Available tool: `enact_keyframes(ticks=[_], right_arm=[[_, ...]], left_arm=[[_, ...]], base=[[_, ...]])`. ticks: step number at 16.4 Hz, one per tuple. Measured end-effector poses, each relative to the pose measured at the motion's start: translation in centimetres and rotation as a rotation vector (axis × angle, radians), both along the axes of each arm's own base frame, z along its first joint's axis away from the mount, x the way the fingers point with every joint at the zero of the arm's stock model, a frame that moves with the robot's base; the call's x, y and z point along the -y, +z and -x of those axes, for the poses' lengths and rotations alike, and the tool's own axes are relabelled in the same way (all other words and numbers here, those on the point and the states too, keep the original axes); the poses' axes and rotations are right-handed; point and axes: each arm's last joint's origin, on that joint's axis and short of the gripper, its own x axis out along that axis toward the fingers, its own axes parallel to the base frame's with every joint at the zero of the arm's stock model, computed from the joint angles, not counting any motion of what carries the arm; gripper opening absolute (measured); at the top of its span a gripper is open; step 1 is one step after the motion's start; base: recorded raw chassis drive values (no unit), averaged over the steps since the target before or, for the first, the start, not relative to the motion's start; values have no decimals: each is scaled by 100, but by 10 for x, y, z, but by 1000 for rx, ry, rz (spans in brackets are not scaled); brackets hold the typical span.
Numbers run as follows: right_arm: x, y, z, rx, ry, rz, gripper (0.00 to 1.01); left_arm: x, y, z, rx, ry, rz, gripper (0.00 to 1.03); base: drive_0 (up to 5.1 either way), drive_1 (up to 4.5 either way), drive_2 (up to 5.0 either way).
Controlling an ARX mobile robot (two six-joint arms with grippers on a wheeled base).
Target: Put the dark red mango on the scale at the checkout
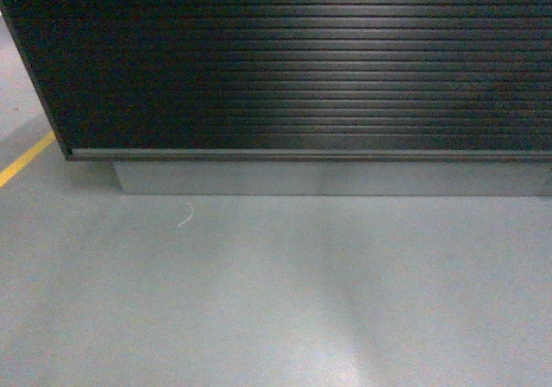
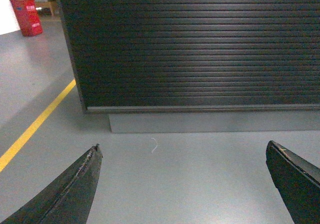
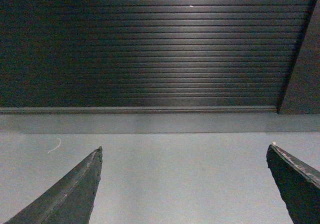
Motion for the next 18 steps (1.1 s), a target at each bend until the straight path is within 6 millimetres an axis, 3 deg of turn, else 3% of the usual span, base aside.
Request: enact_keyframes(ticks=[18], right_arm=[[0, 0, 0, 0, 0, 0, 98]], left_arm=[[0, 0, 0, 2, -1, 0, 98]], base=[[-4, 334, -342]])
